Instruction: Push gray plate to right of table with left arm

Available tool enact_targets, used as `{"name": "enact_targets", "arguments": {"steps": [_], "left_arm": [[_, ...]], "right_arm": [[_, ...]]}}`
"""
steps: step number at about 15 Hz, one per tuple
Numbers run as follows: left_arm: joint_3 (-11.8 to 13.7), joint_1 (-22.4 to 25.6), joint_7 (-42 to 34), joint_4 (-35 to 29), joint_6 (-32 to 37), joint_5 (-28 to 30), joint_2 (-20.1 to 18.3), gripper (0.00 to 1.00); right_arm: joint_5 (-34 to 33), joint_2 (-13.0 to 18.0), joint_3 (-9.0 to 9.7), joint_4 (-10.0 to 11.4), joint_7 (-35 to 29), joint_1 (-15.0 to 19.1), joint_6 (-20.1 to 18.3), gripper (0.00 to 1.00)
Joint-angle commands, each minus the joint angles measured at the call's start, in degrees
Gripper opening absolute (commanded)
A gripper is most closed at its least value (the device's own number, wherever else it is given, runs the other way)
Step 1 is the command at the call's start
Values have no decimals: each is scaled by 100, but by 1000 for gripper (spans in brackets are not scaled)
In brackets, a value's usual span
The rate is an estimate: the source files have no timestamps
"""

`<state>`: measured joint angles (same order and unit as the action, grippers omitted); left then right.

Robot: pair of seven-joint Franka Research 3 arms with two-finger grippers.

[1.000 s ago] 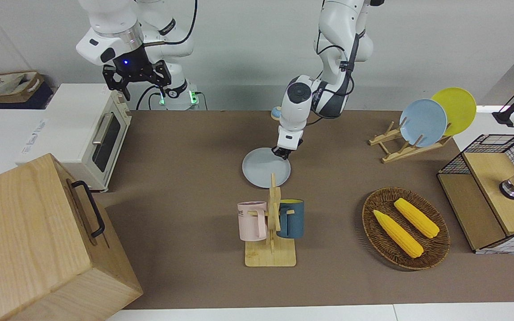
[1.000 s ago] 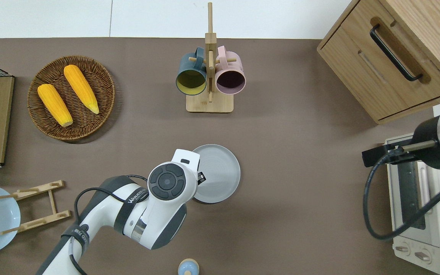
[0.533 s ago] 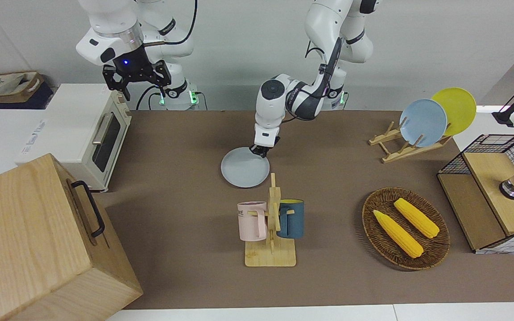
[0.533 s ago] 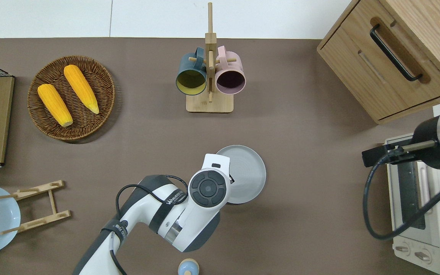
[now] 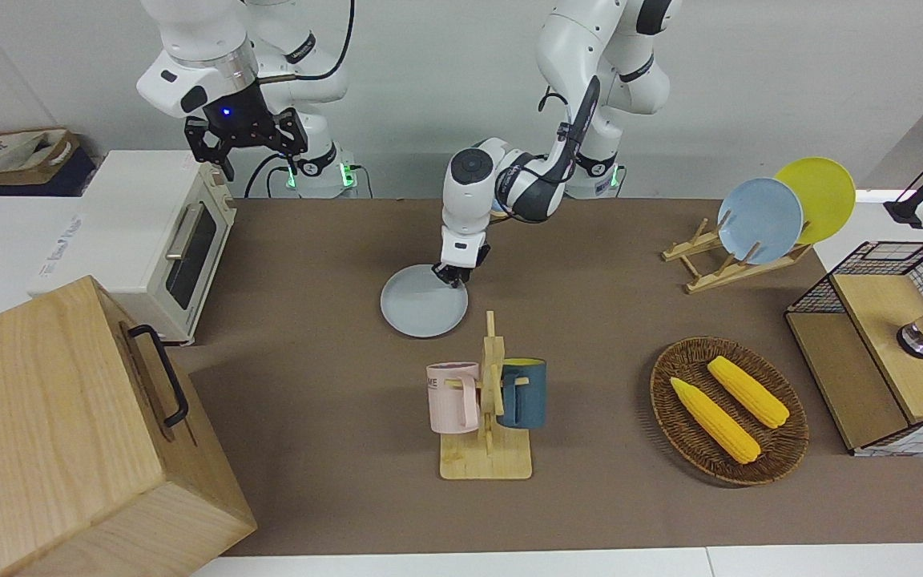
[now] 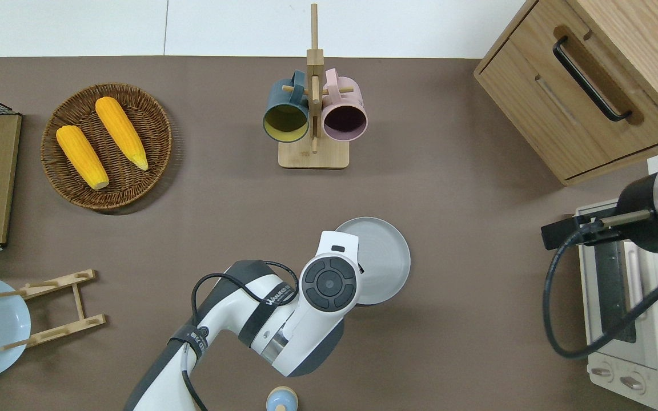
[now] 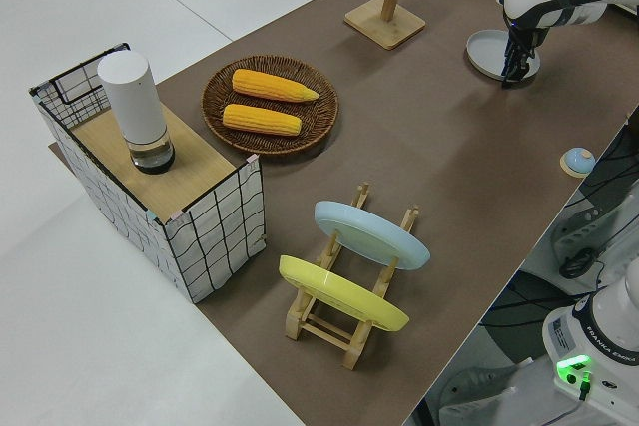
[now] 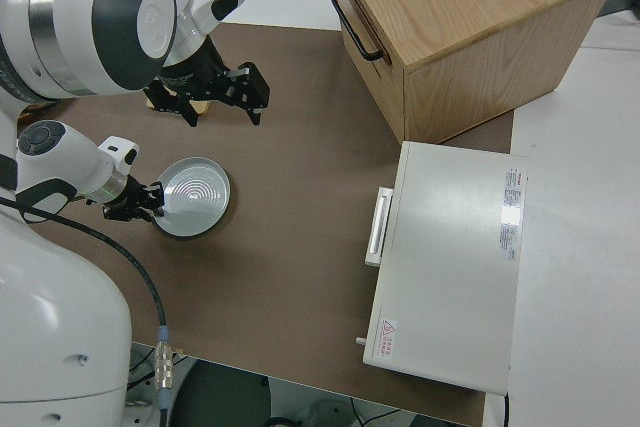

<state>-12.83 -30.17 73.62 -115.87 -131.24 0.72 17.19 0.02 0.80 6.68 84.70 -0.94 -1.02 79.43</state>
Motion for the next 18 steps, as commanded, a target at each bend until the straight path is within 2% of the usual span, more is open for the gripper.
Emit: {"name": "enact_targets", "arguments": {"steps": [1, 7, 9, 12, 15, 18], "left_arm": [[114, 55, -514, 661, 1036, -90, 48, 1000], [114, 502, -1735, 706, 1767, -37, -461, 1000], [132, 783, -2480, 706, 2179, -37, -742, 1000], [140, 1293, -3370, 723, 2760, -28, -1181, 1000], [132, 2013, -4238, 811, 3129, 94, -1533, 1000], [158, 2549, -5284, 1424, 3997, 139, -1622, 1000]], "right_arm": [[33, 17, 87, -50, -73, 111, -77, 983], [33, 17, 79, -50, -73, 111, -77, 983], [33, 17, 87, -50, -73, 111, -77, 983], [25, 17, 79, -50, -73, 111, -77, 983], [33, 17, 87, -50, -73, 111, -77, 983], [33, 17, 79, -50, -73, 111, -77, 983]]}}
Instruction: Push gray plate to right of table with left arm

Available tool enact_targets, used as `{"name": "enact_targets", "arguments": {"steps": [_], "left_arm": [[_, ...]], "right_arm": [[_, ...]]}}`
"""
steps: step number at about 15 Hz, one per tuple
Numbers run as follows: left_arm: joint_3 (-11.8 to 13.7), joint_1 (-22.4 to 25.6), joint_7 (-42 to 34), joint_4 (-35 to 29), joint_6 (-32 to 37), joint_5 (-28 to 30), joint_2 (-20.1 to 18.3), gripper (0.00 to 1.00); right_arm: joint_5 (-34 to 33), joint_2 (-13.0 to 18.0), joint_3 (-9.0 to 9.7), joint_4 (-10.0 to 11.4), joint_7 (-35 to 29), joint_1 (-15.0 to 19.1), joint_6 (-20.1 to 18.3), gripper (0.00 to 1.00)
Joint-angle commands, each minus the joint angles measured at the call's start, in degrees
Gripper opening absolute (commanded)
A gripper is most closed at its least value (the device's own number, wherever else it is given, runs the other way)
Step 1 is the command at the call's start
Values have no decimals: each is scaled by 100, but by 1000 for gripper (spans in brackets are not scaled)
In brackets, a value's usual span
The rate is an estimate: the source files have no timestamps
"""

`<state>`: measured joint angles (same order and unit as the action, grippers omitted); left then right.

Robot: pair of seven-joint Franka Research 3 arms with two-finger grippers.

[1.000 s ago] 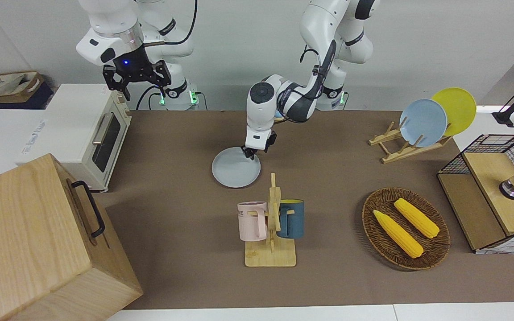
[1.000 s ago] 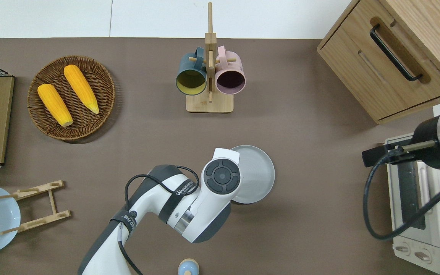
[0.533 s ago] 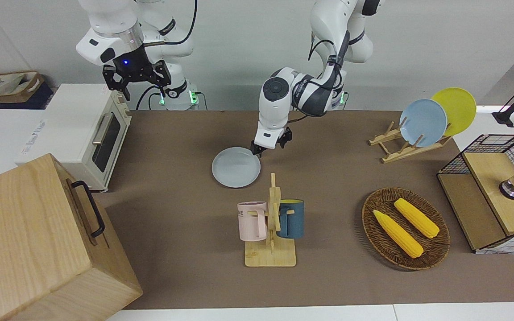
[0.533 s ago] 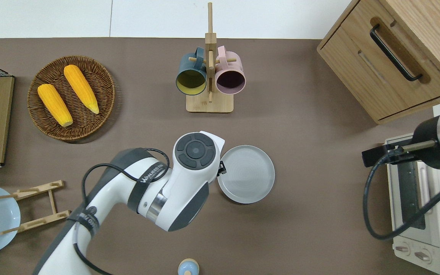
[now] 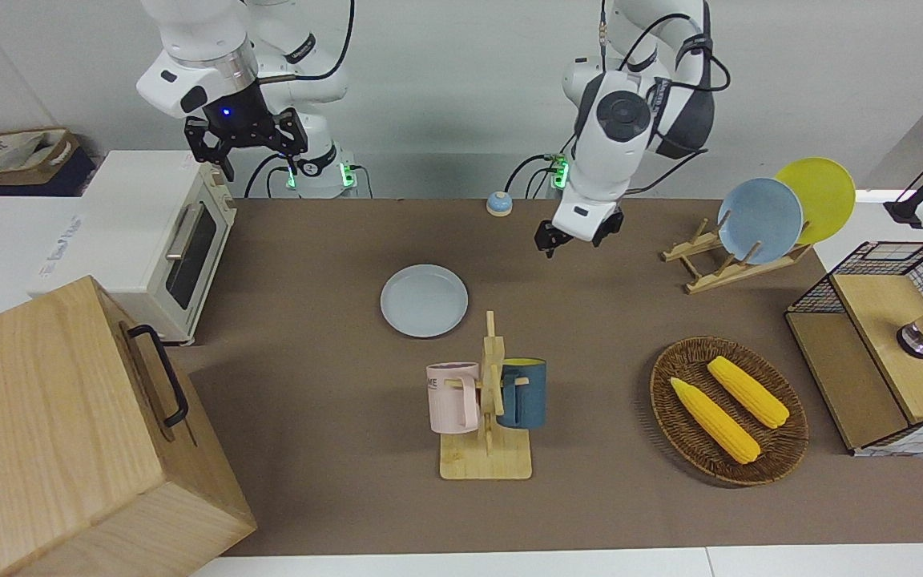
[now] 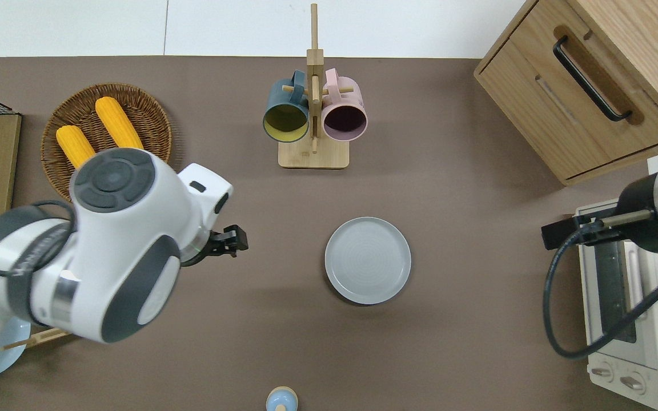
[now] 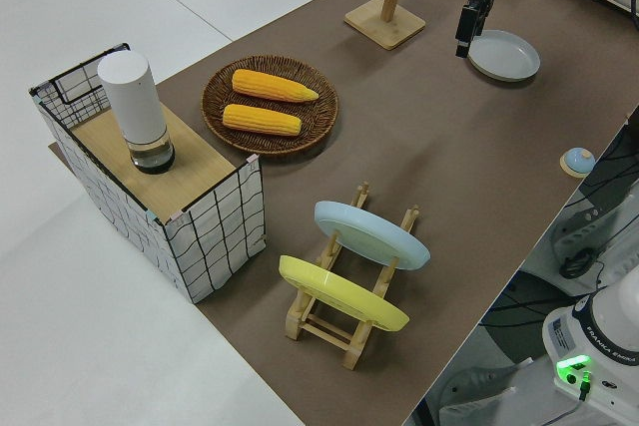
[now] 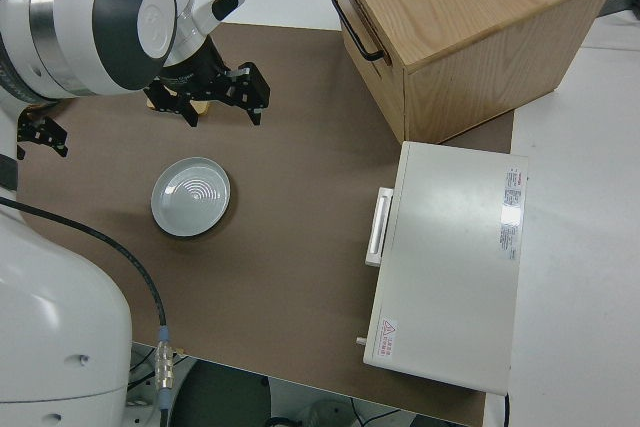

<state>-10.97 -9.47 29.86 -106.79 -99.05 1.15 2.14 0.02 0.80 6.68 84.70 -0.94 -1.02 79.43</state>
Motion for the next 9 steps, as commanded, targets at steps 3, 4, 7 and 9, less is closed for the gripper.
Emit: {"name": "enact_targets", "arguments": {"steps": [3, 4, 7, 9], "left_arm": [[-10, 893, -1579, 1150, 1360, 96, -100, 1000], [-10, 981, -1606, 1247, 1431, 87, -100, 1000], [-1, 1044, -1807, 1441, 1458, -1, -109, 1000], [25, 1096, -2141, 1529, 1458, 8, -100, 1000]], "right_arm": [[33, 17, 79, -50, -73, 111, -77, 983], [25, 17, 79, -50, -73, 111, -77, 983], [25, 17, 79, -50, -73, 111, -77, 983], [33, 17, 87, -50, -73, 111, -77, 983]]}}
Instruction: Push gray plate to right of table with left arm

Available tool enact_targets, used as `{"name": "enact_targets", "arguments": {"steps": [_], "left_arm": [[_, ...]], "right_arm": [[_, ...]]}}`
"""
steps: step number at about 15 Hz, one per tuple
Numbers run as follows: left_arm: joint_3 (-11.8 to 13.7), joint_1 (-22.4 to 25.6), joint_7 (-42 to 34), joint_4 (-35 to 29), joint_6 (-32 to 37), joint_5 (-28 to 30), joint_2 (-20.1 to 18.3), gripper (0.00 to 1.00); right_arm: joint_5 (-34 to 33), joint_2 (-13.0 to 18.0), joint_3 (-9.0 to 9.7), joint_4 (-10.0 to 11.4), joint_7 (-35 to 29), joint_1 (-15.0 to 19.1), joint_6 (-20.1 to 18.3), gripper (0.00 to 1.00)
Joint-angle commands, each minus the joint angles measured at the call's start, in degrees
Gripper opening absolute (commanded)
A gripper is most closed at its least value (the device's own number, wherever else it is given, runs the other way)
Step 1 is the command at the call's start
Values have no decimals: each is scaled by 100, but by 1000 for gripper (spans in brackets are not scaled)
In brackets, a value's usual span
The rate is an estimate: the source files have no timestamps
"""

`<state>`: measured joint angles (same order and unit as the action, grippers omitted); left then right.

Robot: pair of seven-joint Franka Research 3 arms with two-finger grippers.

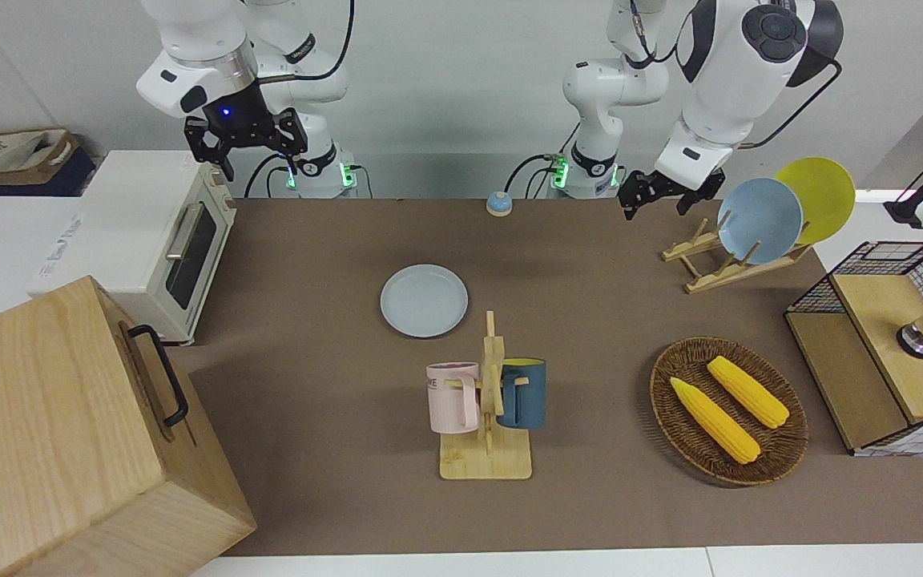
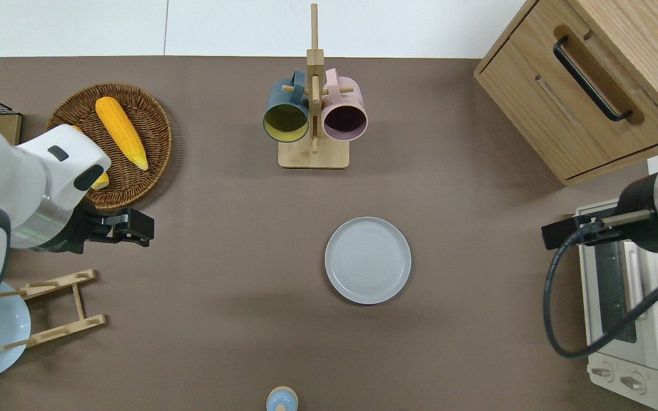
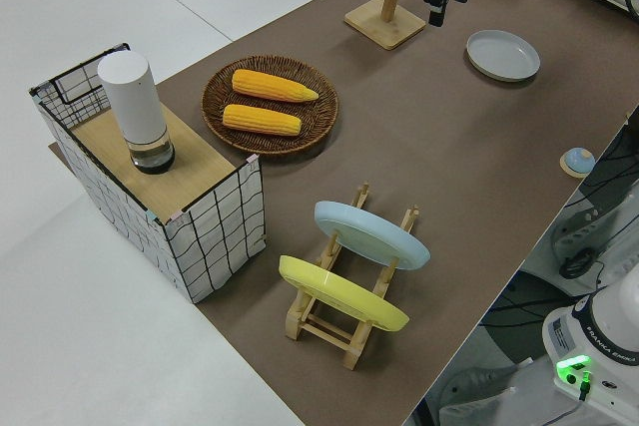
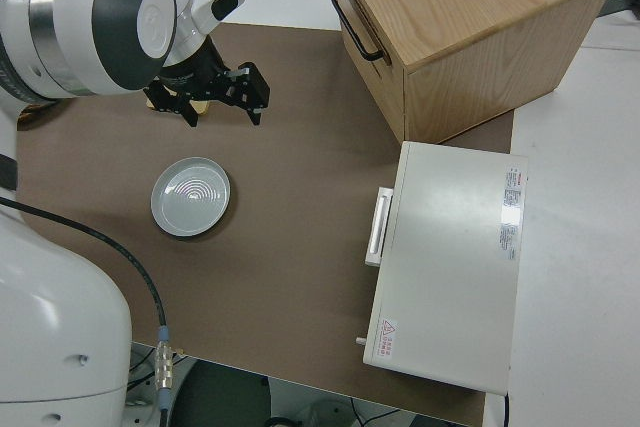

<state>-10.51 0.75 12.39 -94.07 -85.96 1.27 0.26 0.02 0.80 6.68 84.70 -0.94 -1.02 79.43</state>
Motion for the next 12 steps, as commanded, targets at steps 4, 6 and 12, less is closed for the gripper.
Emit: {"name": "enact_targets", "arguments": {"steps": [4, 6, 12], "left_arm": [[75, 154, -659, 372, 132, 40, 114, 1000], [75, 223, -738, 460, 132, 40, 149, 1000], [57, 276, -791, 583, 132, 40, 176, 1000]], "right_arm": [[25, 16, 79, -50, -73, 111, -77, 983], [33, 16, 79, -50, -73, 111, -77, 983], [33, 16, 79, -50, -73, 111, -77, 983]]}}
